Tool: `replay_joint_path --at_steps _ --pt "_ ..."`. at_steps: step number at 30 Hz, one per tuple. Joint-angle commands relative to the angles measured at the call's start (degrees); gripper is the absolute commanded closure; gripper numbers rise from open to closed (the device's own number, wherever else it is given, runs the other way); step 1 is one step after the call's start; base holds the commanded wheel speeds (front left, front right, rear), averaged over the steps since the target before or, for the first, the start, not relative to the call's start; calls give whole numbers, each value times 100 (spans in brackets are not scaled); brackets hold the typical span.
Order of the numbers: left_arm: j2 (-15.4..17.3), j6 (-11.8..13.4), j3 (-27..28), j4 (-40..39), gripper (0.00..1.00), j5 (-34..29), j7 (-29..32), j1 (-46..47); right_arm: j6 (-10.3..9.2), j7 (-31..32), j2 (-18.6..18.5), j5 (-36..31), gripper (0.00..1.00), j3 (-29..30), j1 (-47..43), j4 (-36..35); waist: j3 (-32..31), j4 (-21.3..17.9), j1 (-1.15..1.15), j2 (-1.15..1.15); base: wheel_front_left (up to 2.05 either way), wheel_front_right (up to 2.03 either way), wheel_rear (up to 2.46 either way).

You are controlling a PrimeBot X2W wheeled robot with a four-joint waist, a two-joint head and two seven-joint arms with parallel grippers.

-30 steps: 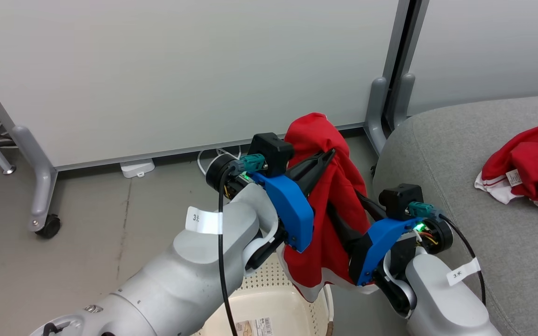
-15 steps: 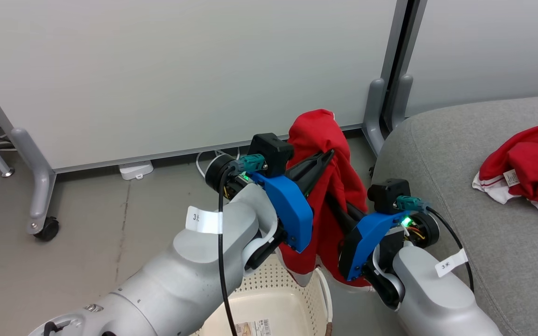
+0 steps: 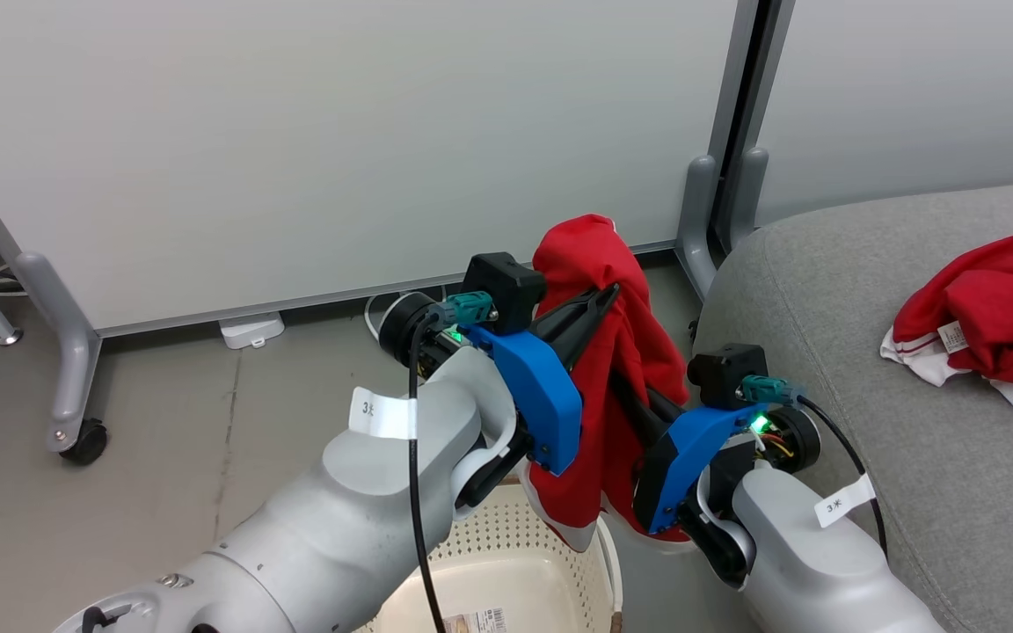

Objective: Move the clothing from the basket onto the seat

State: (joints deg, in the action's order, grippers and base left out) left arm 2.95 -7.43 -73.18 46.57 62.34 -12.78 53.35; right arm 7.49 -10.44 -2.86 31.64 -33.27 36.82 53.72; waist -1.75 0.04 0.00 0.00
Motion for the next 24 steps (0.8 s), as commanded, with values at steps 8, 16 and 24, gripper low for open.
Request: replay_joint_path --at_steps 8,16,24 --pt "-4 -5 -24 49 0 -41 24 1 1 -146 -4 230 100 -203 188 196 -44 3 0 0 0 0 0" --pt "-5 -5 -30 104 0 -49 -23 -10 1 -225 -4 379 100 -339 253 322 -40 -1 0 0 0 0 0" --pt "-3 36 216 253 0 25 -204 -165 1 -313 -4 494 100 -383 319 426 -38 19 0 0 0 0 0"
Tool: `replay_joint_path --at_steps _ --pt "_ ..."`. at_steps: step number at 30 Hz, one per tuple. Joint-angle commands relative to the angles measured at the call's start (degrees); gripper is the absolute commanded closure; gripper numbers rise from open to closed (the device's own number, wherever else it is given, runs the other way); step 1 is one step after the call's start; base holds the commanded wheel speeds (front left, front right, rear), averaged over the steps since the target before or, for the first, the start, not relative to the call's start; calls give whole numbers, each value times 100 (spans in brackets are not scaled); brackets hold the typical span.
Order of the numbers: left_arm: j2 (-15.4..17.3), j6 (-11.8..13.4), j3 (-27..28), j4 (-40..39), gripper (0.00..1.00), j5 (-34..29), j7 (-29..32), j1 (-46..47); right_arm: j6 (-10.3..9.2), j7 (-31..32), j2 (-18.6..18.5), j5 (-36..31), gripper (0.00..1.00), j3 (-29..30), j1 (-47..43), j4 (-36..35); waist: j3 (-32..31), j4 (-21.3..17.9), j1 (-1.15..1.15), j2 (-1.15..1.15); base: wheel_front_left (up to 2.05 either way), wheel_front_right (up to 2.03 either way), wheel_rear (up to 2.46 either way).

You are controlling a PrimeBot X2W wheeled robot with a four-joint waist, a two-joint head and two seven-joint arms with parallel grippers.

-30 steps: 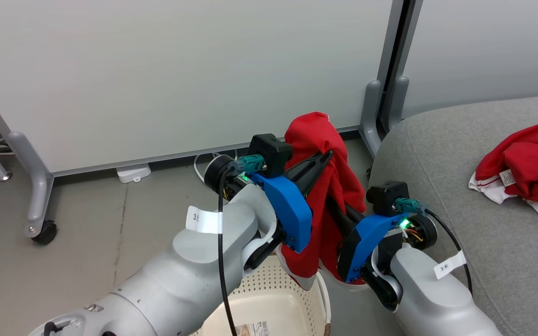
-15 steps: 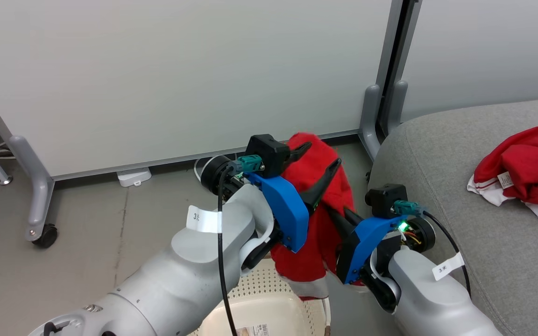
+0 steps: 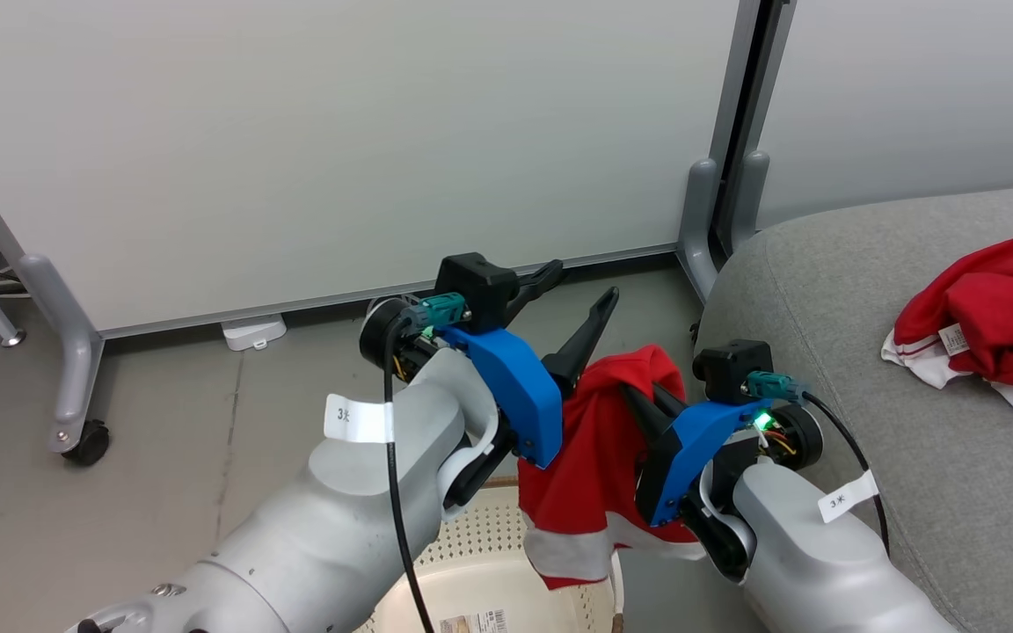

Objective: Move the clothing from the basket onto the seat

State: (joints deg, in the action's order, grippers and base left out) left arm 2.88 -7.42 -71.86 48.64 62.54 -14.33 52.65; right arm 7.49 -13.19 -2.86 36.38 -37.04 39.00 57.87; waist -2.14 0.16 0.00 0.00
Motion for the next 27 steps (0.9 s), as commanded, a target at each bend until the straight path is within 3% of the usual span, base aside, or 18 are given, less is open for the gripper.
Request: replay_joint_path --at_steps 1,4,15,27 --pt "3 61 160 52 0 -35 -67 -147 1 -53 -4 36 100 -9 99 28 1 12 0 0 0 0 0" --pt "76 156 589 -140 0 -267 -91 -334 1 -78 -4 52 100 -10 119 62 18 40 0 0 0 0 0" --pt "552 602 2651 -1496 0 -2105 -87 -2254 1 -175 -4 27 100 8 96 -37 54 118 0 0 0 0 0" --pt "671 554 4118 -2027 0 -3188 -88 -3571 1 -200 -4 -9 100 38 -17 -206 101 85 0 0 0 0 0"
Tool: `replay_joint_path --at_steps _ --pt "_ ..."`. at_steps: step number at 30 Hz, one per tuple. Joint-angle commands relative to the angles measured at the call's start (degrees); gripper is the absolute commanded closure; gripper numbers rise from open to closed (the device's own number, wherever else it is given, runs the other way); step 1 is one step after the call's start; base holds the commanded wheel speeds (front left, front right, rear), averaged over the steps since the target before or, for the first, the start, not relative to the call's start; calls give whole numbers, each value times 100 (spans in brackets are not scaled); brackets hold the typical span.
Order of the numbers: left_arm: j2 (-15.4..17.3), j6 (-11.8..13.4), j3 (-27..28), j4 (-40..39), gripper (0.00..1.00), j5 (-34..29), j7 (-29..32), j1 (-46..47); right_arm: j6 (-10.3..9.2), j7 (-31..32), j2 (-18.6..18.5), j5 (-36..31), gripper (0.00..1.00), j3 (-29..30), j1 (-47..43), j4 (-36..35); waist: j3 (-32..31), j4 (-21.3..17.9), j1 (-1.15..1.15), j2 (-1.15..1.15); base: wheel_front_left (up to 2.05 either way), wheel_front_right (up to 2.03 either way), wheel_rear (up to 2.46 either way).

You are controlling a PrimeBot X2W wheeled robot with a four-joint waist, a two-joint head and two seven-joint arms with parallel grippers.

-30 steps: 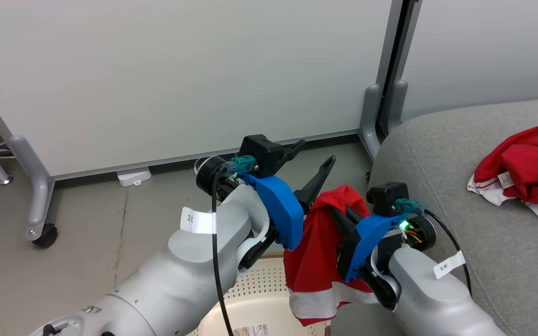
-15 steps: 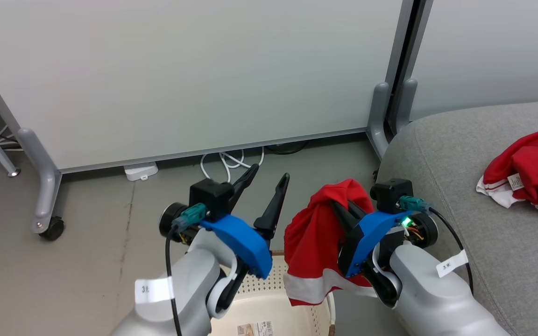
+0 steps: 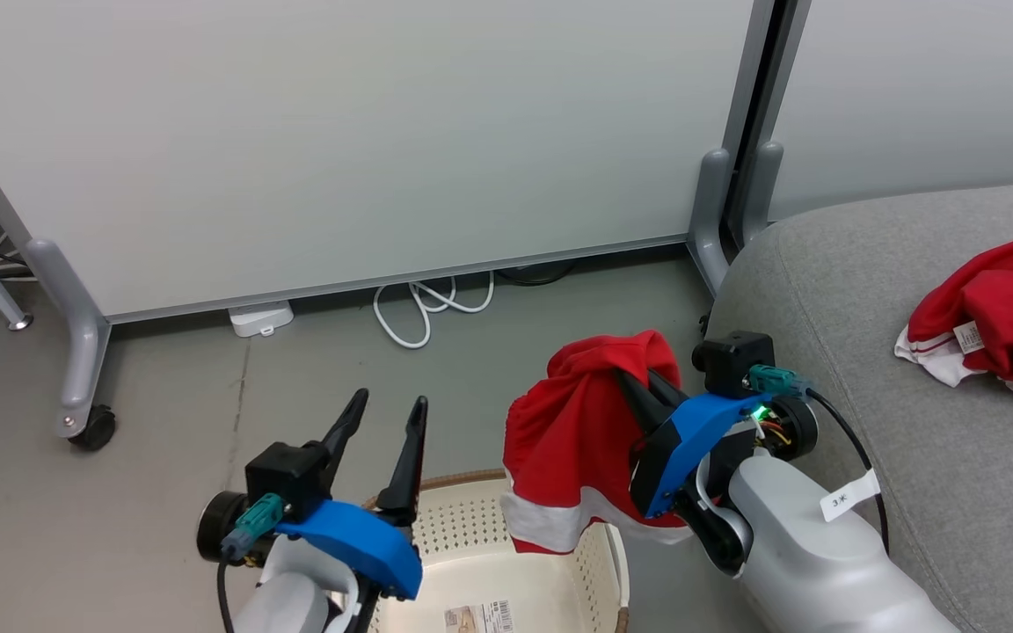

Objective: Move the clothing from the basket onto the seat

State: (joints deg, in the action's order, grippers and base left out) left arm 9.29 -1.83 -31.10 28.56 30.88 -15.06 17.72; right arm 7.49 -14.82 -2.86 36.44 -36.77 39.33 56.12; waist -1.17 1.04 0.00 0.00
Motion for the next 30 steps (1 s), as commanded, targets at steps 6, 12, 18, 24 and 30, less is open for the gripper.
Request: replay_joint_path --at_steps 6,12,18,24,30 --pt "-62 -158 609 -190 0 -437 -16 -485 1 -37 -4 -62 100 60 -99 -86 21 -25 0 0 0 0 0" --pt "-204 -325 890 -154 0 -736 -16 -609 1 -39 -4 -101 100 113 -148 -131 11 -26 0 0 0 0 0" --pt "-325 -438 1087 -68 0 -908 -16 -638 1 -41 -4 -105 100 127 -197 -178 -7 -104 0 0 0 0 0" --pt "-384 -507 1215 -36 0 -1027 -16 -674 1 -41 -4 -142 100 134 -245 -276 -9 -345 0 0 0 0 0" --pt "-453 -540 1269 -45 0 -1112 -17 -682 1 -41 -6 -233 100 165 -277 -389 21 -745 0 0 0 0 0"
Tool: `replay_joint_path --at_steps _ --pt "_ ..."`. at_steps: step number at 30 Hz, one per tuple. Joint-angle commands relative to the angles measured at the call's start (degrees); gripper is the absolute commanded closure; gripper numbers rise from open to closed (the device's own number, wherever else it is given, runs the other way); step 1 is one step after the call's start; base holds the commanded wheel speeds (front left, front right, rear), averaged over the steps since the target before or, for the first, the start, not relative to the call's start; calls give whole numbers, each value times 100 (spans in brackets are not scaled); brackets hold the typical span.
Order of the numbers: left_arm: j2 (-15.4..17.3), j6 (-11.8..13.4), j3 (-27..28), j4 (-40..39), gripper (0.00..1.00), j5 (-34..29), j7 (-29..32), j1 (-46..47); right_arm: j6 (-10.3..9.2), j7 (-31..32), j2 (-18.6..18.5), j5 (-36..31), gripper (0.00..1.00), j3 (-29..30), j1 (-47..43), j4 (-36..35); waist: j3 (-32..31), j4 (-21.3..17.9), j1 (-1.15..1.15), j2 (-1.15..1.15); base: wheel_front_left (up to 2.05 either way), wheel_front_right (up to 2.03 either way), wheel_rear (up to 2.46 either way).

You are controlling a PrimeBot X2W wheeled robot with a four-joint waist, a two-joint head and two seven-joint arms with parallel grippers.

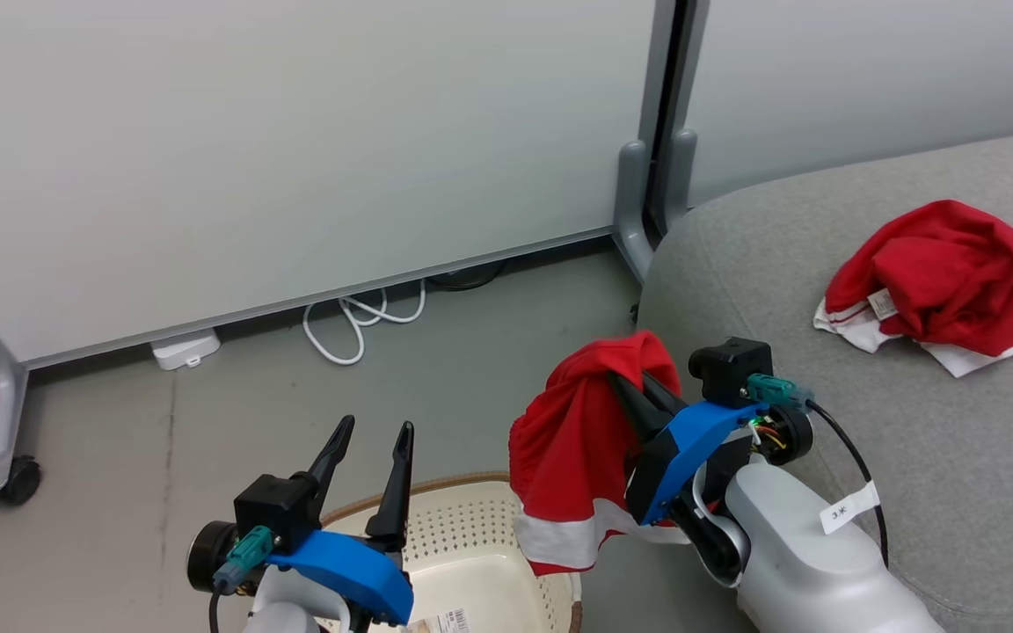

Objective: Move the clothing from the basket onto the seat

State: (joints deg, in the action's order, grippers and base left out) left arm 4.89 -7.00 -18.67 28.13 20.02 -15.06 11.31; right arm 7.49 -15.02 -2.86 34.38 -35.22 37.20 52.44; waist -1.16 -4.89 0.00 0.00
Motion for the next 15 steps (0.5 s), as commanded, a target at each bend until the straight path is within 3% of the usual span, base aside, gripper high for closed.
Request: replay_joint_path --at_steps 1,15 --pt "-23 -28 34 -14 0 -42 -16 -36 1 -20 -6 -58 100 27 -65 -39 31 -231 0 0 0 0 0" --pt "-94 -65 165 -174 0 -116 -17 52 1 47 -23 -296 100 192 -233 -360 236 -1513 0 0 0 0 0"
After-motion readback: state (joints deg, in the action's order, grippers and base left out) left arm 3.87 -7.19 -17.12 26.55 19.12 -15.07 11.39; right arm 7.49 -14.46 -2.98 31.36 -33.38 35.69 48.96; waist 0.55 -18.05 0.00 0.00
